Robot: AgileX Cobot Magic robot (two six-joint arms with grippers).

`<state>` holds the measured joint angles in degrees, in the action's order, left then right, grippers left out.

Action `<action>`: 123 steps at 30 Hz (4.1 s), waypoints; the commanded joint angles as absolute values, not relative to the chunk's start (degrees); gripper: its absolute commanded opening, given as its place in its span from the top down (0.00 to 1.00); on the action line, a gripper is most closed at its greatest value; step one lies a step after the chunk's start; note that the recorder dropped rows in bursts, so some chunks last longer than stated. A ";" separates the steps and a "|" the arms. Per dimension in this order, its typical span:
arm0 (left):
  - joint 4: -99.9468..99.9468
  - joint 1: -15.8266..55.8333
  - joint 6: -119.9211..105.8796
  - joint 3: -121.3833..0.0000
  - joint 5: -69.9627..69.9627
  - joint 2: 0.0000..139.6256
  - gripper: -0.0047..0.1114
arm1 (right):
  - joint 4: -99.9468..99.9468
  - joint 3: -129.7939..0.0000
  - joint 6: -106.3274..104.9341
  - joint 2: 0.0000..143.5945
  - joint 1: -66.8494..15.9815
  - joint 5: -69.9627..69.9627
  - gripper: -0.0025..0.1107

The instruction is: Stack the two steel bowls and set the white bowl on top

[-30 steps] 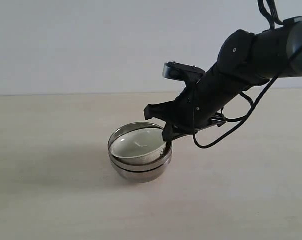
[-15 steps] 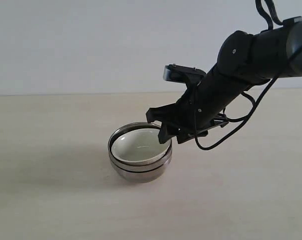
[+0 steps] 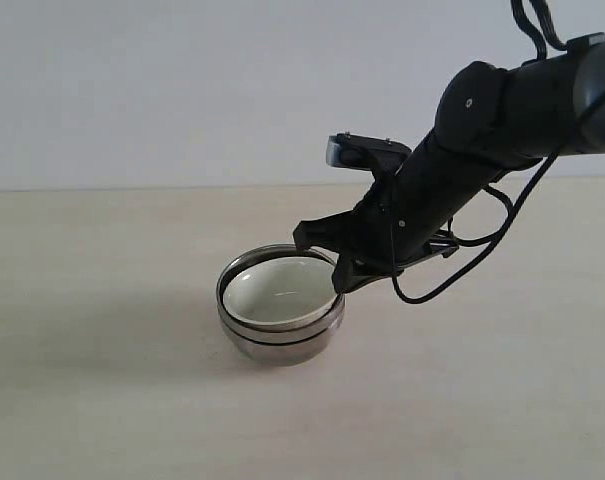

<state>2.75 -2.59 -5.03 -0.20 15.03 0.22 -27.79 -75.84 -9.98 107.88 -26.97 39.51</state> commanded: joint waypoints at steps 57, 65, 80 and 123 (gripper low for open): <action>2.36 -2.73 -4.47 0.00 14.61 0.00 0.93 | -21.82 -22.68 0.60 46.94 -25.87 -6.99 0.98; 2.36 -2.73 -4.47 0.00 14.61 0.00 0.93 | -22.07 -20.46 4.12 36.06 -25.87 0.80 0.98; 2.36 -2.73 -4.47 0.00 14.61 0.00 0.93 | -22.72 -20.46 4.58 33.24 -25.87 15.71 0.98; 2.36 -2.73 -4.47 0.00 14.61 0.00 0.93 | -20.02 0.00 -11.96 0.00 -11.29 7.19 0.98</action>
<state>2.75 -2.59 -5.03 -0.20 15.03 0.22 -20.47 -0.22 -11.37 0.45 -11.47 5.38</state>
